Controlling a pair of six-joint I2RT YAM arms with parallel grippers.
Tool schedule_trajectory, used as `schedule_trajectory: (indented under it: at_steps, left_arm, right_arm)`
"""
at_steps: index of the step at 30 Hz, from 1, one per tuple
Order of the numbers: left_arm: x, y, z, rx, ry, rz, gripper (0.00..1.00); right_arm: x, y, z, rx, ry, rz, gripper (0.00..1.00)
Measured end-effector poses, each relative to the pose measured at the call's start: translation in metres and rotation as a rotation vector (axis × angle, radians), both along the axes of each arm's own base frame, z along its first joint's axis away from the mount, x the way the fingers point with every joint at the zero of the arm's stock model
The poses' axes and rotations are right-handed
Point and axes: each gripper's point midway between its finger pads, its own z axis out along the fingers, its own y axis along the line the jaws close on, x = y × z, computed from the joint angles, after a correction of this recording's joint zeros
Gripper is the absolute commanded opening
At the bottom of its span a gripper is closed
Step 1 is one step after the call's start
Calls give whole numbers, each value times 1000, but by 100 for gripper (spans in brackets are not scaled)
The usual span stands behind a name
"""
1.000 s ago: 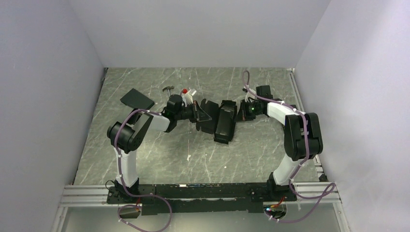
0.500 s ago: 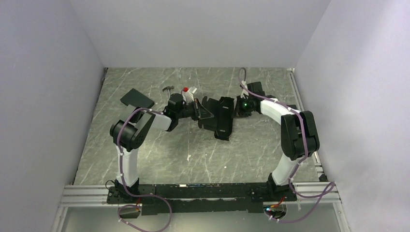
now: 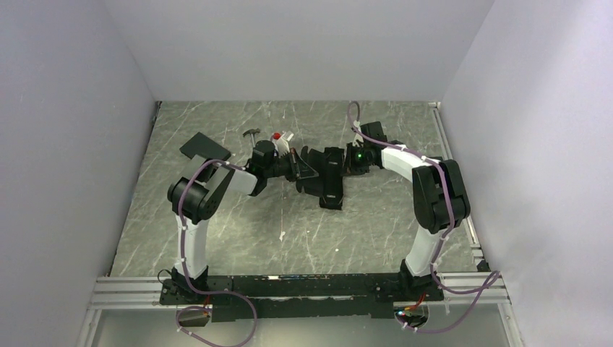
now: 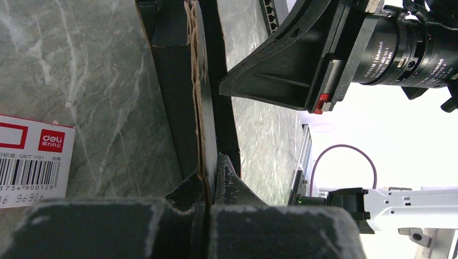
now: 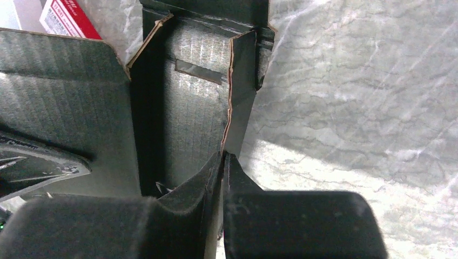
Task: Fold the paper box
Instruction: Fold the paper box at the center of the board.
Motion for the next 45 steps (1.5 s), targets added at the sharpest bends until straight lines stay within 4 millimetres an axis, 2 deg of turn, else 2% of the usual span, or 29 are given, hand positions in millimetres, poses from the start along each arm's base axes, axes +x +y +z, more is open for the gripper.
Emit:
schedule_trajectory:
  at_steps: [13,22,29,38,45]
  left_arm:
    - [1,3,-5,1,28,2,0]
    - [1,5,-9,8,52,10,0]
    - [1,6,-17,20,78,19,0]
    - [2,6,-18,20,79,20,0]
    - [5,9,-20,18,87,31,0]
  right_arm:
    - [-2,15,5,95,-1,64,16]
    - [0,18,-10,210,62,51,4]
    - [-1,26,-15,273,95,58,7]
    - [-1,27,-22,277,113,50,7]
    - [2,32,-27,190,98,37,11]
